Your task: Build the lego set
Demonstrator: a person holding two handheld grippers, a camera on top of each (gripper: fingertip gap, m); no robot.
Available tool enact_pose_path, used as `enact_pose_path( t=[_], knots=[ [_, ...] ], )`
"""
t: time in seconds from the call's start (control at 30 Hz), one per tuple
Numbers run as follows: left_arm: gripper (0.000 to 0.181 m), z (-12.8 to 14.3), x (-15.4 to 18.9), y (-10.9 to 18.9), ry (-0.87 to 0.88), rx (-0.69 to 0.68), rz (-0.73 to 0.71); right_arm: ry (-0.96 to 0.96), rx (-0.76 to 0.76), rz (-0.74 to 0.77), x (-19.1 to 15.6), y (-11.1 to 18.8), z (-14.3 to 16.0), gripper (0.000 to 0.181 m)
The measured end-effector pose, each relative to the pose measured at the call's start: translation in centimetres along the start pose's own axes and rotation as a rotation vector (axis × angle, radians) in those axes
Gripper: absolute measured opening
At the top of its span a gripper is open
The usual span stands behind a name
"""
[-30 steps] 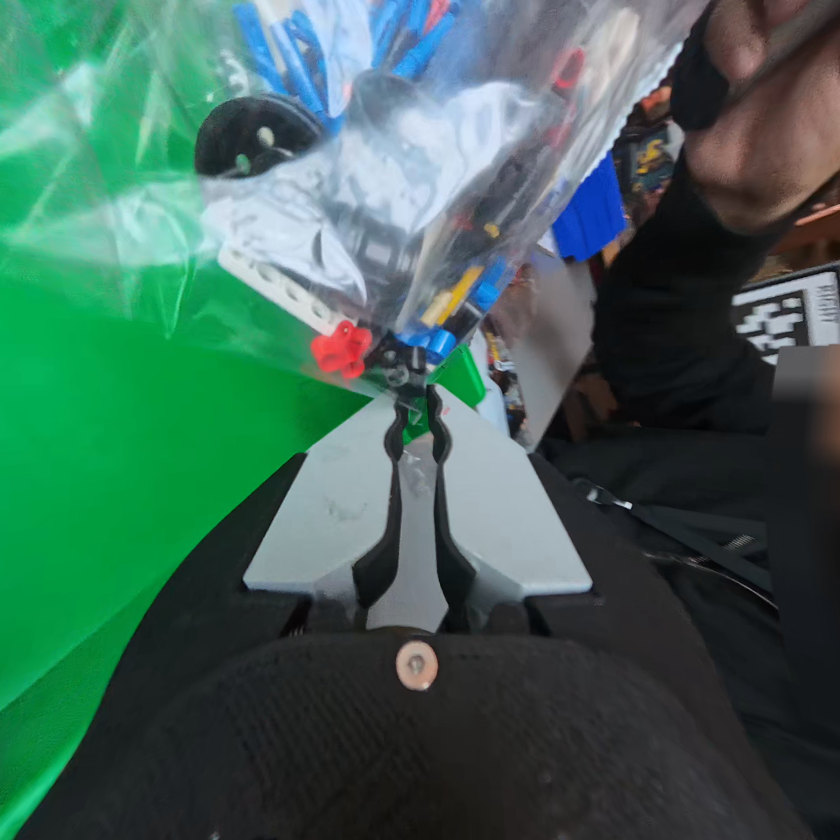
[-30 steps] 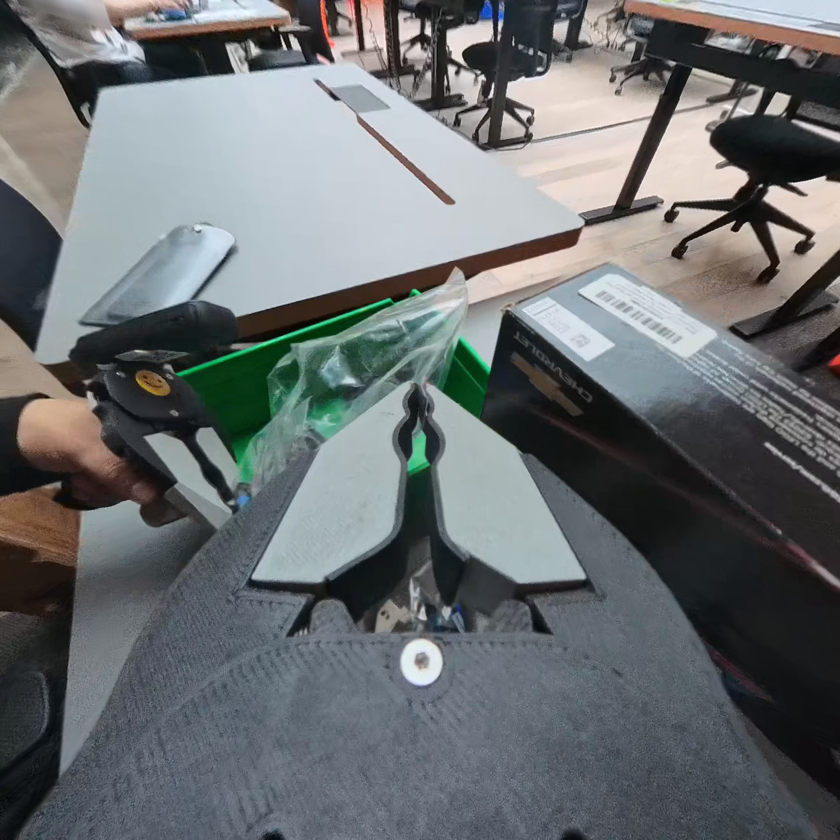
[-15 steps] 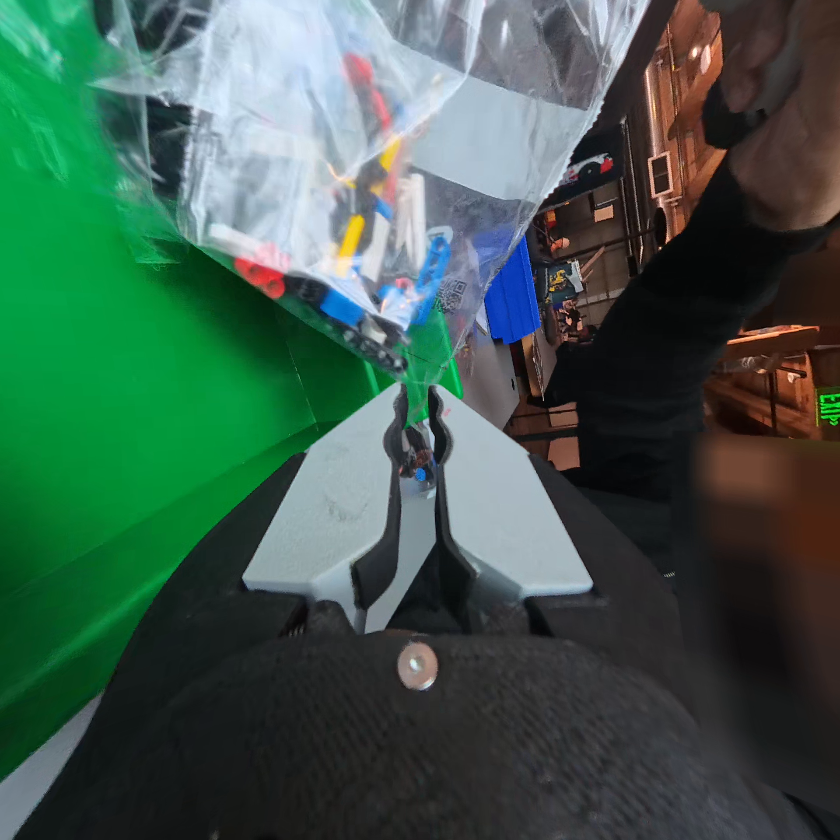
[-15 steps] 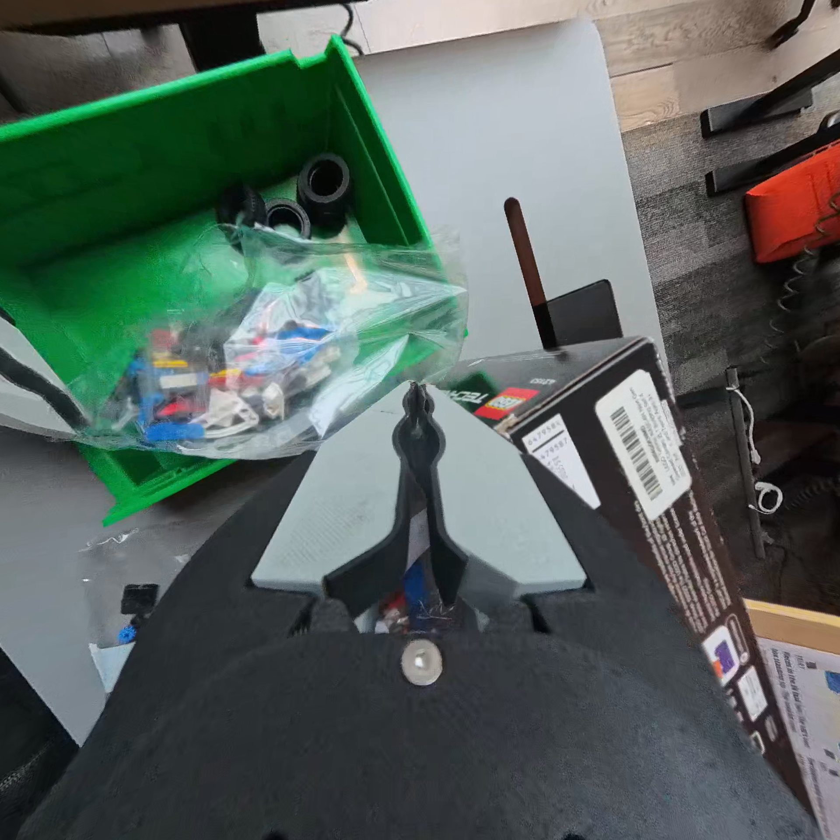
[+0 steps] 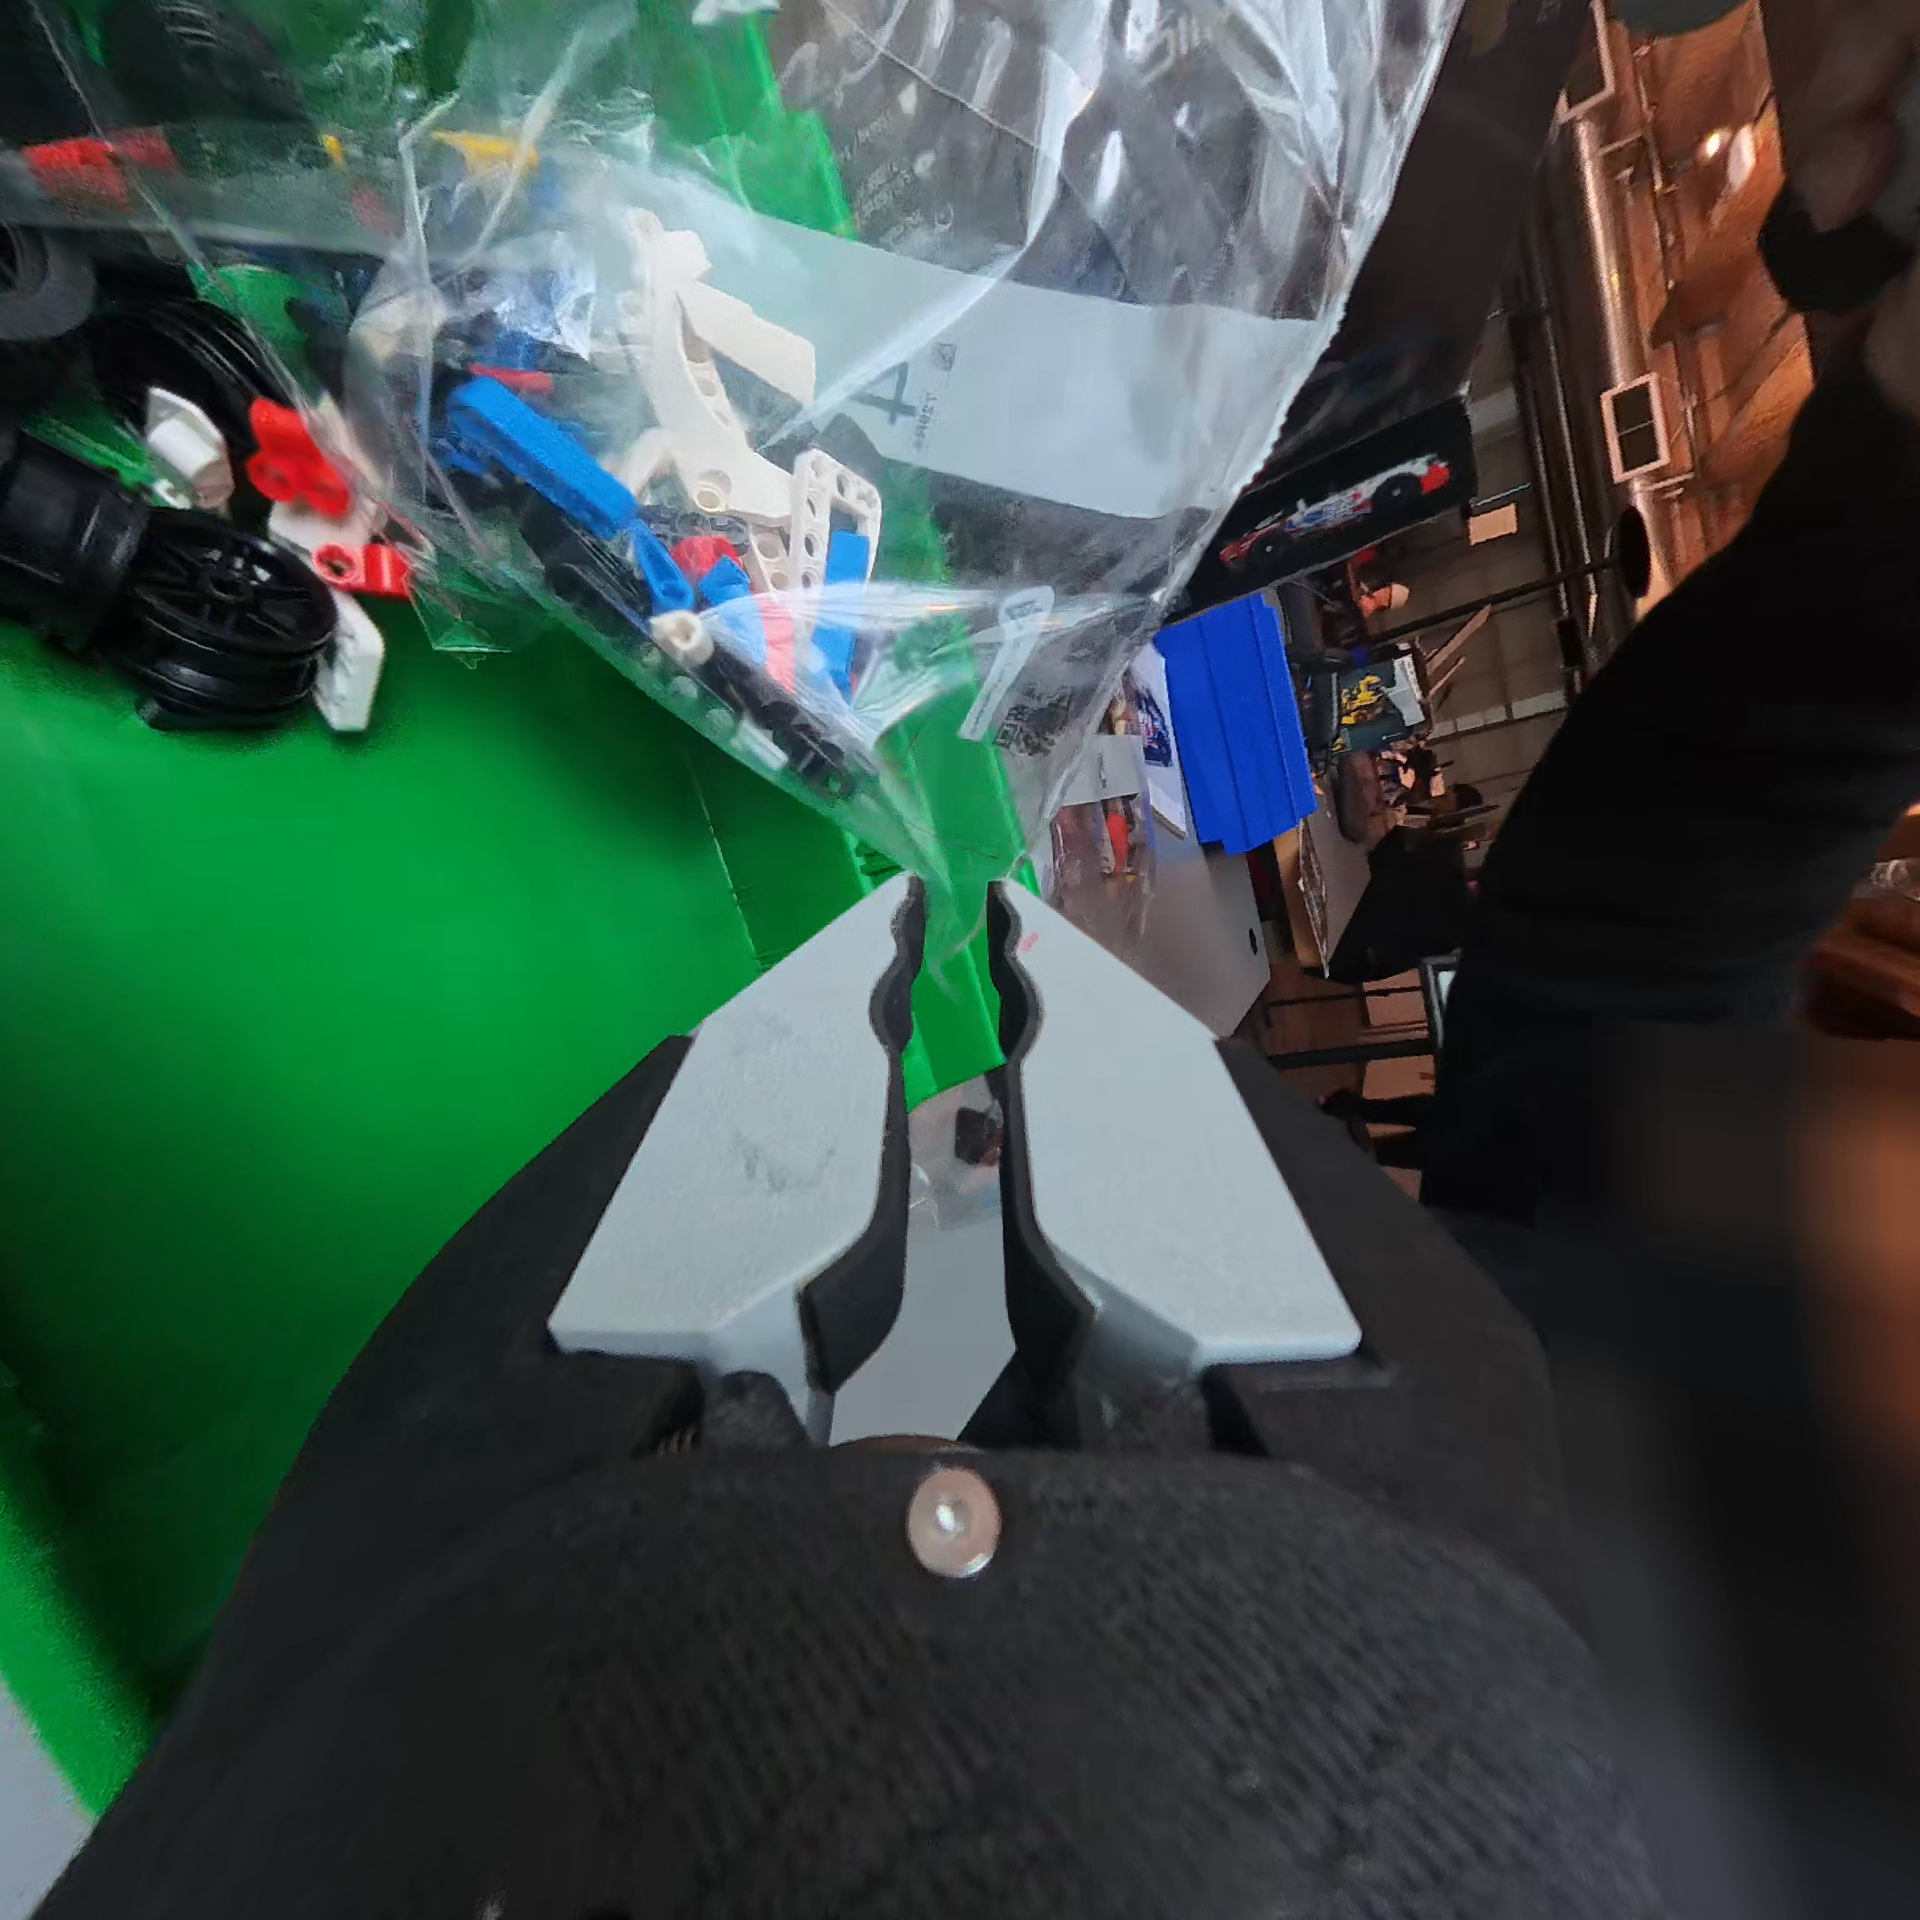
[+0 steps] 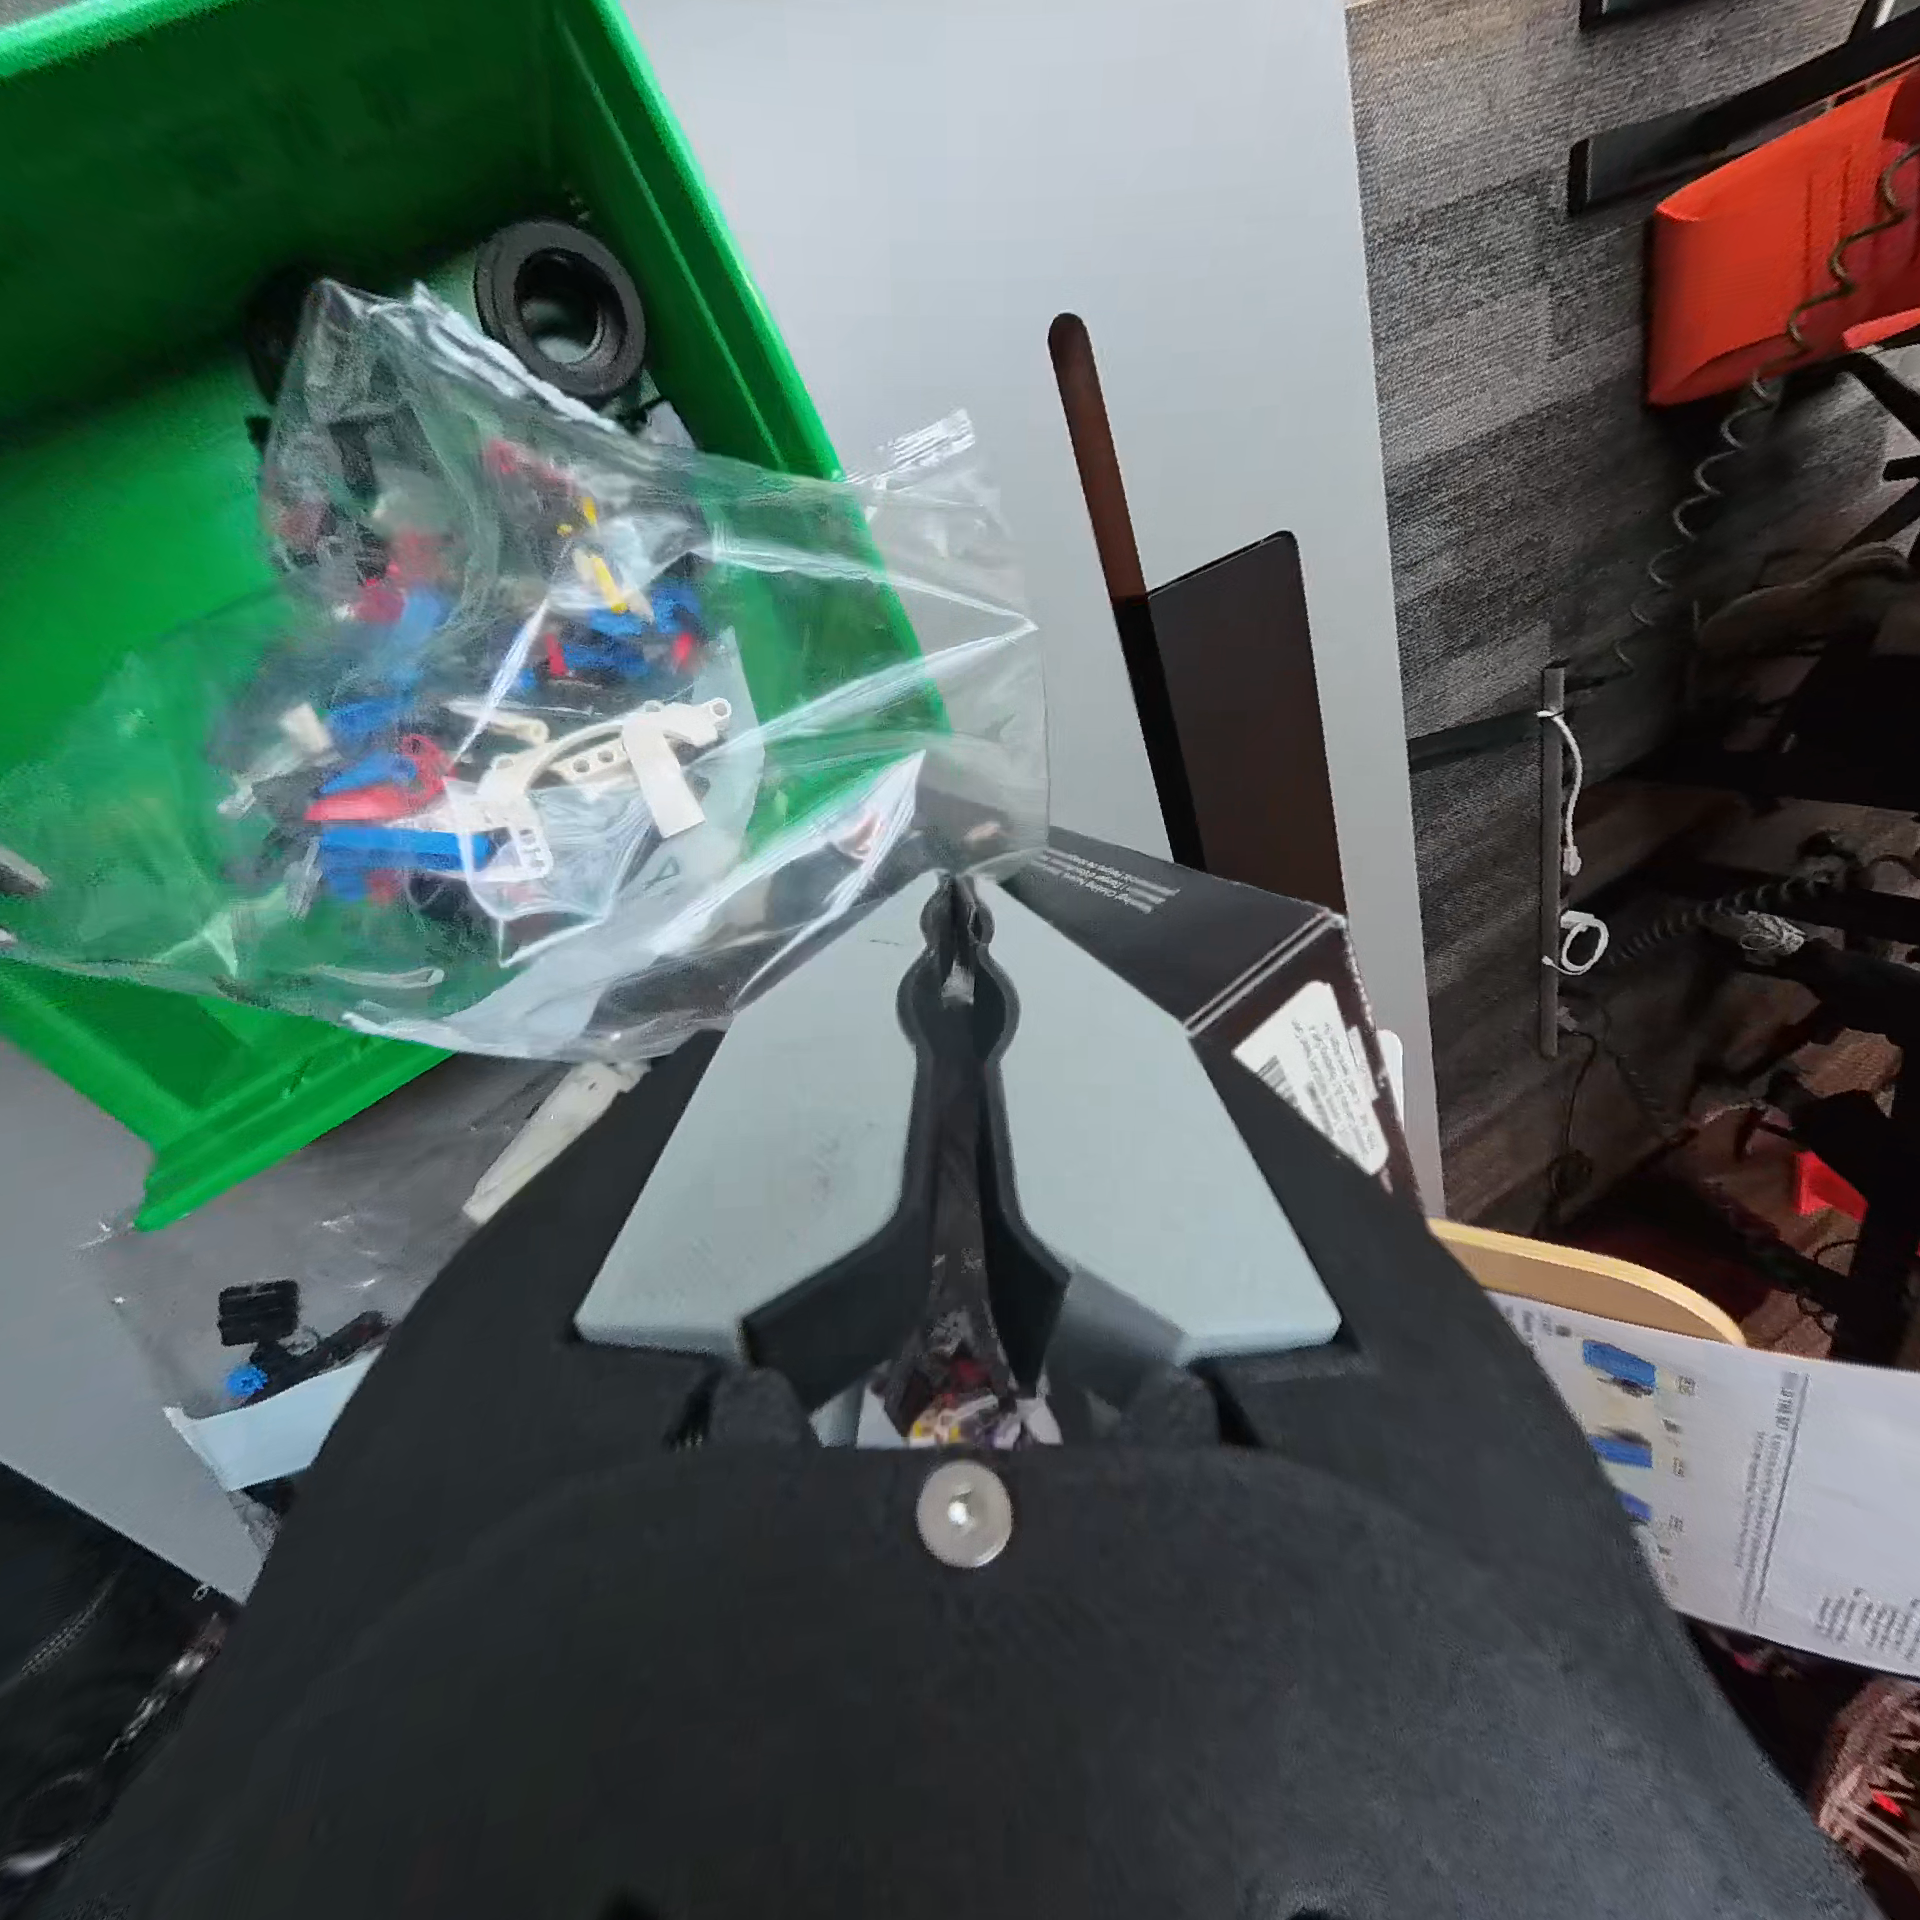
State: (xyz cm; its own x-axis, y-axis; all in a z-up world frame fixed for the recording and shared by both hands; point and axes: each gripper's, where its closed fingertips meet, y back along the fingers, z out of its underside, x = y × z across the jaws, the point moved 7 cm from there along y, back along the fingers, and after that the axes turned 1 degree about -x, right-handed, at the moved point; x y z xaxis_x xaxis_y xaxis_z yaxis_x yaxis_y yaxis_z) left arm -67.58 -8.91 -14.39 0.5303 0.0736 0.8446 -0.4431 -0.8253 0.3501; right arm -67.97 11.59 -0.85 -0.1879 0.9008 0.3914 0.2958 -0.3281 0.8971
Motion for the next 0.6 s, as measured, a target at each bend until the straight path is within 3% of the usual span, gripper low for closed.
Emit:
enact_pose_path(
  t=[0.27, 0.47, 0.57, 0.6],
  knots=[
    [0.01, -1.0, -0.3, 3.3, -0.013, 0.006, -0.059, 0.027, -0.055, -0.104, -0.7, -0.7, 0.3, 0.0],
    [0.0, -3.1, 0.7, 4.9, -0.145, 0.12, -0.198, 0.021, -0.146, -0.138, -1.4, -1.7, 0.8, 0.0],
    [0.02, -1.0, 2.9, 3.5, -0.375, 0.041, -0.326, 0.005, -0.119, -0.152, -1.5, -1.6, 0.7, 0.0],
    [0.038, 0.3, 3.4, 2.7, -0.456, 0.0, -0.392, 0.009, -0.115, -0.15, -1.5, -1.6, 0.7, 0.0]
  ],
)
